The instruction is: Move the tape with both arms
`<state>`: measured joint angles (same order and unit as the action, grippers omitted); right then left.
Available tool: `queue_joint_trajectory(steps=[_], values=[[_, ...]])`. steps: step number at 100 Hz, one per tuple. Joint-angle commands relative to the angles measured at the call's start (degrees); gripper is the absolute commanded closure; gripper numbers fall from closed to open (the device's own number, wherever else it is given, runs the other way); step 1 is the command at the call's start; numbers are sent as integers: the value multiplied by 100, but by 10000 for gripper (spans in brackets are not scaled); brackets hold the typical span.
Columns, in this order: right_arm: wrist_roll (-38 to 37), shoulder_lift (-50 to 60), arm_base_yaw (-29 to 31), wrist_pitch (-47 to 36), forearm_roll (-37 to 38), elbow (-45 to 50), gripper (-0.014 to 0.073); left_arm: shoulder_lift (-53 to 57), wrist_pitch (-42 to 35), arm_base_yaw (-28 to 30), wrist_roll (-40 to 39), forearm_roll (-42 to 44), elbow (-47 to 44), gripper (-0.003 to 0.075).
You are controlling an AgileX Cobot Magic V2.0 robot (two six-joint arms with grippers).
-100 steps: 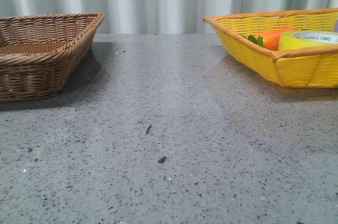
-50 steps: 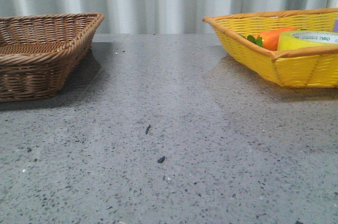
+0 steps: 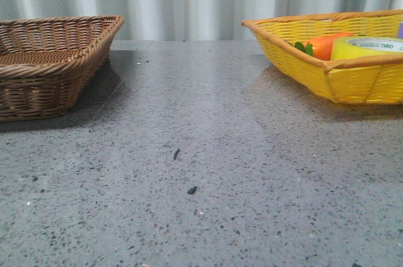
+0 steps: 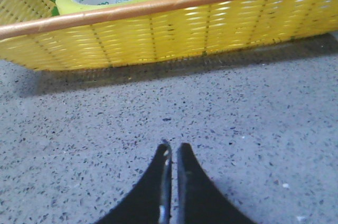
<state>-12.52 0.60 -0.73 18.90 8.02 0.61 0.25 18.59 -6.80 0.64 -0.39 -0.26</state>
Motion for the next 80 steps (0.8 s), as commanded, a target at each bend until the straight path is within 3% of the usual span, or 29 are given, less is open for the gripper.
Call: queue_joint_trajectory(steps=[1,17,39,53,71,80], values=[[53,107,13,-97,150,132,663,155,-365,25,-64,-35,-42,741],[53,107,13,-303,559,132,663,155,-402,25,-64,-35,-42,741],[53,107,13,-577,560,132,663,155,-477,25,-64,-35,-42,741],[53,107,13,-1189,573,132,663,155,-477,25,-64,-72,-42,741],[37,107,13,-1694,53,132,663,155,-660,25,-64,-208,-42,741],[27,107,13,-1953,-462,132,663,155,-990,25,-144,-1084,-42,741]])
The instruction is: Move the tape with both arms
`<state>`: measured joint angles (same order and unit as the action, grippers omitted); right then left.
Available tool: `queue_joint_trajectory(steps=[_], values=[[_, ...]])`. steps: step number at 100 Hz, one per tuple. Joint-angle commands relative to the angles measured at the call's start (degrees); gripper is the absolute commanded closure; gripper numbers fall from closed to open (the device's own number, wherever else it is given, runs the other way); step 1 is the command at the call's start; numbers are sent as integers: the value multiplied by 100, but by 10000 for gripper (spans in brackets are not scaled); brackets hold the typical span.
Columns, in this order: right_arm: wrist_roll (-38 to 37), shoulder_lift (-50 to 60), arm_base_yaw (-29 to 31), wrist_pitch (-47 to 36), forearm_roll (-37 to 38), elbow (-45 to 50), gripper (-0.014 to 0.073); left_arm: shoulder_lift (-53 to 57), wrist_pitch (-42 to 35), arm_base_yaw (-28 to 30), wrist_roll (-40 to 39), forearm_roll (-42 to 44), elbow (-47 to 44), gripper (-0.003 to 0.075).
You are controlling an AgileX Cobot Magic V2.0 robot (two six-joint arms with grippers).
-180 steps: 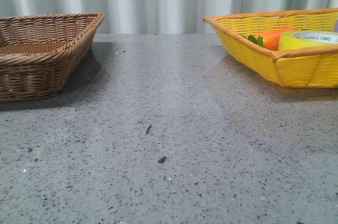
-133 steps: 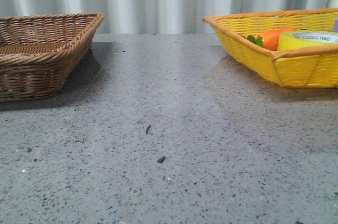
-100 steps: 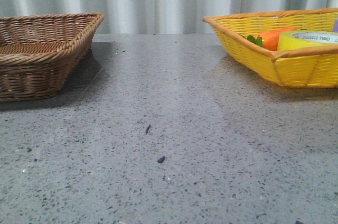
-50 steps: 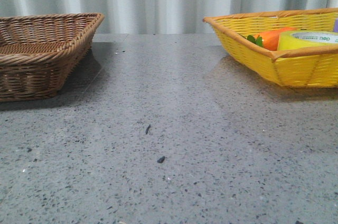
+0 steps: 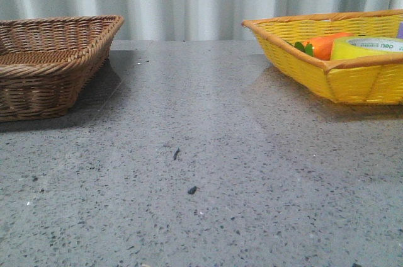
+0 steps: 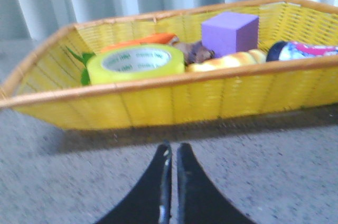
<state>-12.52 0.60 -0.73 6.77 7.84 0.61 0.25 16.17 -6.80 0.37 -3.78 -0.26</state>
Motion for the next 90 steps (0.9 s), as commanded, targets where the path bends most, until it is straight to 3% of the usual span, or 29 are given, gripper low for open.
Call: queue_joint_trajectory(steps=[1,7,14,72,84,90], values=[[27,107,13,-751,-495,132,663,155,-801,25,-118,-871,-42,741],[27,107,13,-749,-919,132,663,155,-989,25,-118,-1964,-42,741],[27,107,13,-621,-1032,132,663,155,-1147,25,-118,-2328,-42,741],[27,107,13,-677,-1151,132,663,155,-1442,25,-118,-2371,-42,741],[27,107,13,-1069,-1824,132,663,155,-1928,25,-118,-2954,-26,741],[-126,107,13,-1215,-2633,3,663,155,-2018,15,-118,-3117,61,741]])
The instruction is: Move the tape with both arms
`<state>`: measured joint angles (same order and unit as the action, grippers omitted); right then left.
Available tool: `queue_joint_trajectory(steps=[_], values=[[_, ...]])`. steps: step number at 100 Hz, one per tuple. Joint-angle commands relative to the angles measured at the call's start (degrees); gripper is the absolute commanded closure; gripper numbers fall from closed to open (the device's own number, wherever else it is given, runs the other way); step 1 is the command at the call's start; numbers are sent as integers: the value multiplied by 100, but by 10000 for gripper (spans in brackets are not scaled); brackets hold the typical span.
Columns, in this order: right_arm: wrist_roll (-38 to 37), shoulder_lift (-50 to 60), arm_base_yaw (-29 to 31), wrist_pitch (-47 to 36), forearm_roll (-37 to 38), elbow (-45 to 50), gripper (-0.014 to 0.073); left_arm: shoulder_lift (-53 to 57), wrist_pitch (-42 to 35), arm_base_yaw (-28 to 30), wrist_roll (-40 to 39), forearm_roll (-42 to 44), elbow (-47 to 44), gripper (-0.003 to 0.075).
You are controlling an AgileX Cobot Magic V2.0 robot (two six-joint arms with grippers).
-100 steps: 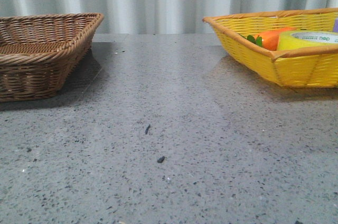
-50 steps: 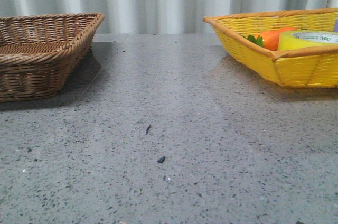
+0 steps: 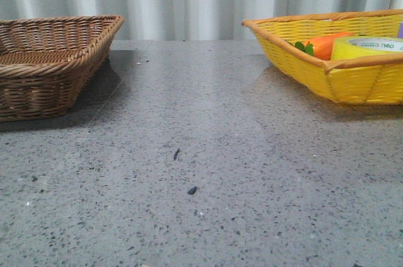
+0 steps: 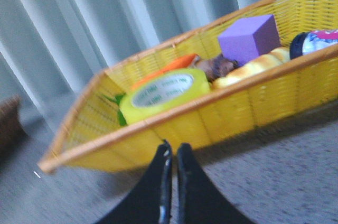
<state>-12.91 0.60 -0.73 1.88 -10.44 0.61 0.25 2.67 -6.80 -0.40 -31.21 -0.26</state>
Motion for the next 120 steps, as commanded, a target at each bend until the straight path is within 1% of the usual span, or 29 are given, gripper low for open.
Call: queue_joint_trajectory(steps=[1,3,7,19,27,33,38,43,48,52,55,58,59,60,62,67,71,76,78,94,101,111,120], values=[[-88,107,13,-726,-942,-21,663,155,-658,15,-41,-373,97,741],[-88,107,13,-690,-1042,-96,663,155,-619,6,-41,-373,153,741],[-88,97,13,-532,-1009,-284,662,142,-495,-7,-9,-315,267,741],[33,-139,13,347,-556,-992,662,-144,-10,-25,40,103,810,741],[68,-560,13,879,-94,-1676,662,-514,340,-25,40,613,1328,741],[68,-975,13,1055,131,-2122,662,-904,690,-25,101,902,1737,740],[84,-1326,13,1188,236,-2576,662,-1246,1015,-25,331,1027,2183,731],[128,-1691,13,1323,238,-2926,659,-1599,1312,-25,663,1041,2565,691],[320,-2060,13,1562,238,-3406,636,-1941,1578,-25,922,1041,2926,603],[469,-2380,13,1789,238,-3721,605,-2214,1778,-25,961,1041,3204,535],[634,-2599,13,2061,227,-4046,558,-2381,1885,-35,961,1041,3370,464],[700,-2823,13,2241,227,-4240,509,-2560,1963,-52,961,1018,3514,414],[751,-2935,13,2360,215,-4443,495,-2589,1986,-66,961,1018,3577,404],[782,-2992,13,2422,215,-4443,467,-2647,1988,-86,961,1018,3607,384],[897,-3167,13,2676,179,-4707,424,-2700,2029,-120,961,976,3692,359],[1022,-3568,13,3043,111,-5110,322,-2867,2094,-213,961,888,3865,330],[1126,-3852,2,3380,60,-5501,250,-2944,2094,-305,961,809,3965,331],[1224,-4236,-77,3725,47,-5939,194,-3026,2069,-425,961,787,4028,334],[1291,-4451,-138,3867,47,-6118,184,-3051,2058,-476,961,787,4042,334],[1372,-5757,-567,4919,69,-7371,188,-3213,2036,-761,961,787,4065,334],[1372,-6279,-718,5292,191,-7712,188,-3268,2036,-792,961,787,4065,334],[1372,-7029,-875,5531,372,-8083,188,-3318,2036,-792,961,787,4065,334],[1372,-7659,-920,5491,407,-8250,188,-3318,2036,-792,961,787,4065,334]])
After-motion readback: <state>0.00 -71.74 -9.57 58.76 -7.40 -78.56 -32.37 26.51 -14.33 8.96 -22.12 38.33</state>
